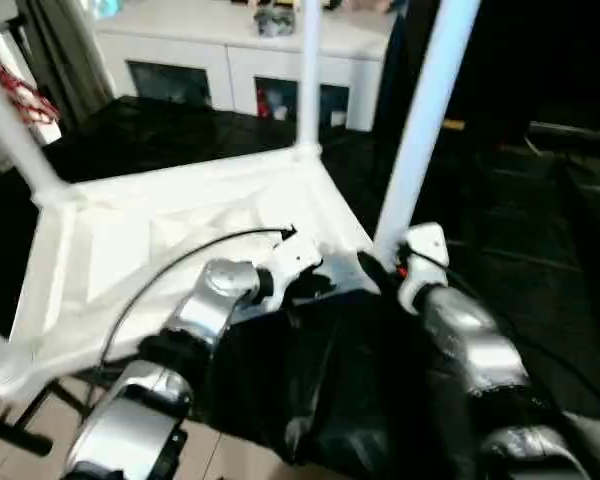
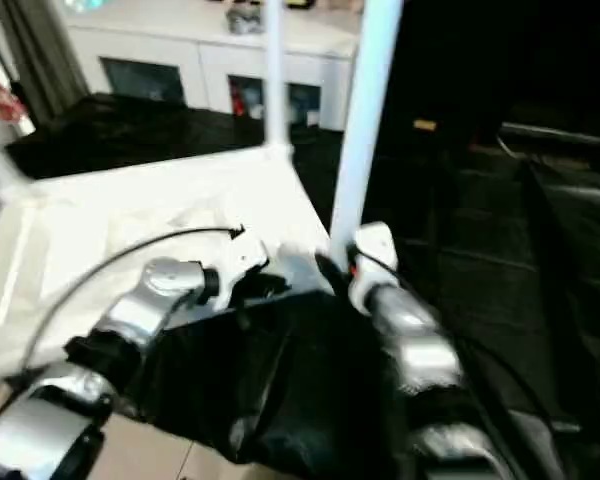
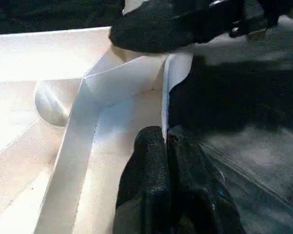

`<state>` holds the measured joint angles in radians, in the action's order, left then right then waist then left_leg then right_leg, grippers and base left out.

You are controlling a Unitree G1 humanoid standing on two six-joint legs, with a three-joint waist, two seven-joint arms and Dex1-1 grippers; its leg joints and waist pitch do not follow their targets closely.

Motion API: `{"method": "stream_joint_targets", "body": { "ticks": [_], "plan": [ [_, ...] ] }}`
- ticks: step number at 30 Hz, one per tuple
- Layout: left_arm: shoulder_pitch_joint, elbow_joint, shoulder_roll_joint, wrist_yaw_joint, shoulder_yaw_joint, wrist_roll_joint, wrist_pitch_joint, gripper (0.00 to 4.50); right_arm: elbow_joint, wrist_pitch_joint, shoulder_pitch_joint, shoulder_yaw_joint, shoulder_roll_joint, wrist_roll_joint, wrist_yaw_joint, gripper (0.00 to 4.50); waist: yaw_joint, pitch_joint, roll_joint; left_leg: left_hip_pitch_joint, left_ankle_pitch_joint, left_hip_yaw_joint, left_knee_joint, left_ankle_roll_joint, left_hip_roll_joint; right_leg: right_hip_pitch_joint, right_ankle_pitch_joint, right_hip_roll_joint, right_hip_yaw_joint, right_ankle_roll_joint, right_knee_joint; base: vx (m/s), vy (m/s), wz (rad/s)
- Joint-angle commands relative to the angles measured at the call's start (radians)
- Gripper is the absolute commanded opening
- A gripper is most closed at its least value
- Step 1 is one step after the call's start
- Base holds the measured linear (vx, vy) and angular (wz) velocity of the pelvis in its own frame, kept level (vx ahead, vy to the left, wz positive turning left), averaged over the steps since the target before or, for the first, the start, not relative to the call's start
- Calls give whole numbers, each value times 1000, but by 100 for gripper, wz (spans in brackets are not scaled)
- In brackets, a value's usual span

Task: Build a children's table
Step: Rotate leg to tighten

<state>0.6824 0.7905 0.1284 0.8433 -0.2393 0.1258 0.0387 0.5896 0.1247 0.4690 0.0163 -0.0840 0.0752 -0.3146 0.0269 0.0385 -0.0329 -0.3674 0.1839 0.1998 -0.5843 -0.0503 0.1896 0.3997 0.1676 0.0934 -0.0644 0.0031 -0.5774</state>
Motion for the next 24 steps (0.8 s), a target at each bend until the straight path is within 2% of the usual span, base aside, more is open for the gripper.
{"method": "stream_joint_targets", "body": {
  "ticks": [1, 3, 4, 6, 9, 10, 11, 12, 13, 14, 15, 17, 18, 20, 21, 24],
  "plan": [
    [38, 2, -63, -71, -7, -5, 0, 0, 27, -6, 3, -116, 79, -41, -43, 261, 0, -51, 5, 15, 344, -27, 81, 3, 35, -29, 408, 54, 34, -166, 87, 0, 0, 0],
    [34, -4, -60, -57, -12, -5, -5, 0, 26, -12, 6, -109, 80, -29, -58, 261, 2, -54, 5, 13, 323, -25, 79, 13, 35, -33, 345, 53, 36, -184, 80, 0, 0, 0],
    [32, -7, -58, -52, -14, -5, -7, 0, 27, -16, 7, -104, 82, -23, -63, 296, 3, -55, 4, 10, 300, -24, 79, 21, 36, -37, 303, 52, 36, -196, 75, 0, 0, 0],
    [23, -21, -44, -1, -23, -12, -35, 0, 20, -14, 8, -78, 76, 2, -91, 331, 3, -56, 1, 11, 290, -22, 77, 28, 36, -37, 270, 51, 36, -210, 72, 0, 0, 0],
    [-7, -61, -10, 120, -45, -35, -73, 0, 16, -37, 3, -109, 14, -30, -149, 350, 3, -59, 3, 4, 259, -24, 77, 39, 37, -46, 228, 53, 35, -223, 63, 0, 0, 0],
    [-13, -68, -2, 146, -49, -39, -78, 0, 16, -38, 2, -116, -1, -34, -167, 367, 2, -63, 3, 3, 235, -23, 73, 46, 36, -48, 185, 52, 34, -232, 59, 0, 0, 0],
    [-32, -94, 23, 199, -52, -53, -73, 0, -17, -25, -15, -136, -54, -20, -268, 367, 1, -65, 7, 7, 208, -18, 68, 60, 37, -46, 130, 51, 37, -251, 54, 0, 0, 0],
    [-37, -102, 32, 220, -54, -58, -69, 0, -29, -22, -21, -145, -74, -15, -311, 367, 5, -66, 5, 8, 195, -19, 67, 70, 38, -50, 104, 51, 35, -261, 50, 0, 0, 0],
    [-40, -107, 38, 232, -55, -60, -67, 0, -36, -21, -25, -150, -86, -12, -335, 367, 9, -67, 8, 5, 161, -15, 62, 97, 38, -52, 50, 51, 37, -277, 43, 0, 0, 0],
    [-40, -107, 38, 232, -55, -60, -67, 0, -36, -21, -25, -150, -86, -11, -335, 367, 10, -65, 6, 5, 152, -14, 62, 107, 39, -51, 36, 52, 37, -283, 42, 0, 0, 0],
    [-43, -111, 48, 252, -58, -63, -71, 0, -53, -21, -33, -159, -107, -5, -376, 367, 13, -65, 15, 4, 143, -13, 62, 118, 39, -53, 46, 52, 34, -286, 41, 0, 0, 0],
    [-51, -121, 74, 301, -63, -70, -74, 0, -94, -10, -51, -169, -146, 18, -470, 367, 20, -60, 15, 7, 161, -11, 63, 118, 43, -51, 113, 51, 33, -275, 47, 0, 0, 0],
    [-53, -126, 90, 328, -66, -72, -76, 0, -115, -7, -61, -176, -171, 28, -526, 367, 19, -59, 24, 5, 170, -10, 64, 116, 43, -51, 132, 50, 33, -272, 48, 0, 0, 0],
    [-56, -133, 106, 357, -68, -76, -72, 0, -134, -3, -69, -182, -194, 40, -582, 367, 25, -56, 21, 7, 194, -12, 66, 102, 47, -48, 194, 54, 34, -258, 52, 0, 0, 0],
    [-59, -146, 130, 395, -69, -82, -65, 0, -158, 3, -81, -195, -232, 58, -661, 367, 26, -53, 23, 9, 217, -12, 69, 88, 47, -46, 235, 54, 35, -249, 57, 0, 0, 0],
    [-63, -161, 156, 431, -69, -90, -58, 0, -186, 21, -93, -208, -269, 78, -735, 342, 28, -51, 22, 13, 241, -14, 73, 67, 49, -40, 263, 53, 37, -241, 59, 0, 0, 0]
  ]
}}
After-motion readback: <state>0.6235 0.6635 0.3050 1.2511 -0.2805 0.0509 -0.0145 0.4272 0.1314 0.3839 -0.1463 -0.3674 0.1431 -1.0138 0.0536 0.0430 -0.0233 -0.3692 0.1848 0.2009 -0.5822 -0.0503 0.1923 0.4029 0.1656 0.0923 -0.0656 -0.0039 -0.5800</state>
